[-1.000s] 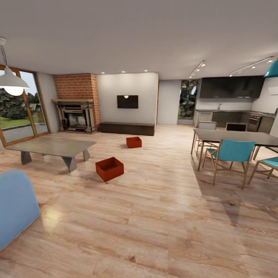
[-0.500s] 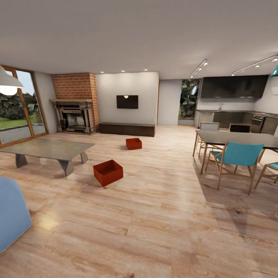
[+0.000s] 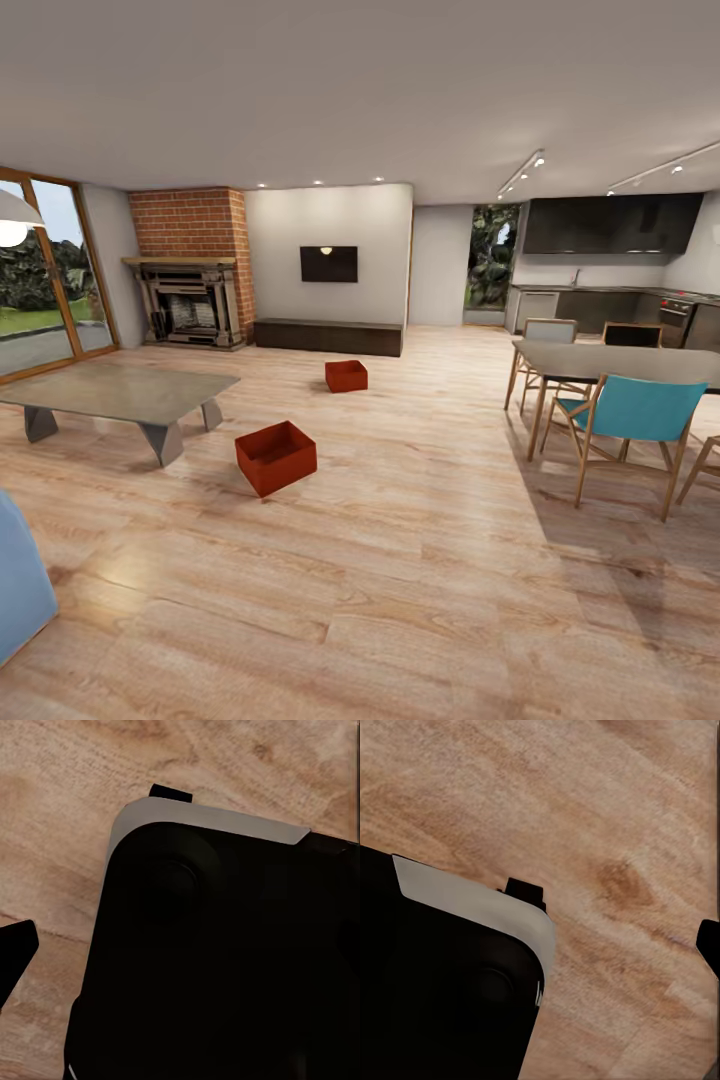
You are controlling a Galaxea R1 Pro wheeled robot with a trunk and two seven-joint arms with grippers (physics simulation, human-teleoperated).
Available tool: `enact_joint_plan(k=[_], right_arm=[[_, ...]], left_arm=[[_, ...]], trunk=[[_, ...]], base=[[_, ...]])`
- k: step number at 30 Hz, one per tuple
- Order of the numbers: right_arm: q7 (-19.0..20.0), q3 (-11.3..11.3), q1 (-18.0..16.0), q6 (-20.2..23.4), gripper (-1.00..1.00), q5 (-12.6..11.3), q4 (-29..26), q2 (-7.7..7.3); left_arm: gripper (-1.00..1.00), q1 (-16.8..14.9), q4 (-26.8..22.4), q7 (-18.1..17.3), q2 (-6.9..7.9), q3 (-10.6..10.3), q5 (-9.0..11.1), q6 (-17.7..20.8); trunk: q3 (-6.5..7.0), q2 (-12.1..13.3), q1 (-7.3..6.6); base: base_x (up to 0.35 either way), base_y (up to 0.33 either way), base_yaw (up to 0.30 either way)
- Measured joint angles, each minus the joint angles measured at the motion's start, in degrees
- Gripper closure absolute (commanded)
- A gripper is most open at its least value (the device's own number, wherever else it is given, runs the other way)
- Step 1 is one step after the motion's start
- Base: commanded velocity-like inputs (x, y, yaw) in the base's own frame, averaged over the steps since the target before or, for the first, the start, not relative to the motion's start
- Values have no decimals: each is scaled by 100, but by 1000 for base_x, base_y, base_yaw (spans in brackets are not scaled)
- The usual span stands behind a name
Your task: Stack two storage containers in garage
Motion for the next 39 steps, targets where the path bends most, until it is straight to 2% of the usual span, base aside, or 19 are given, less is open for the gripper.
enact_joint_plan(k=[39], right_arm=[[-1, -19, 0, 24, -100, -26, 8, 88]], left_arm=[[-100, 0, -1, 0, 6, 0, 1, -24]], trunk=[[0, 0, 0]], base=[[324, 0, 0]])
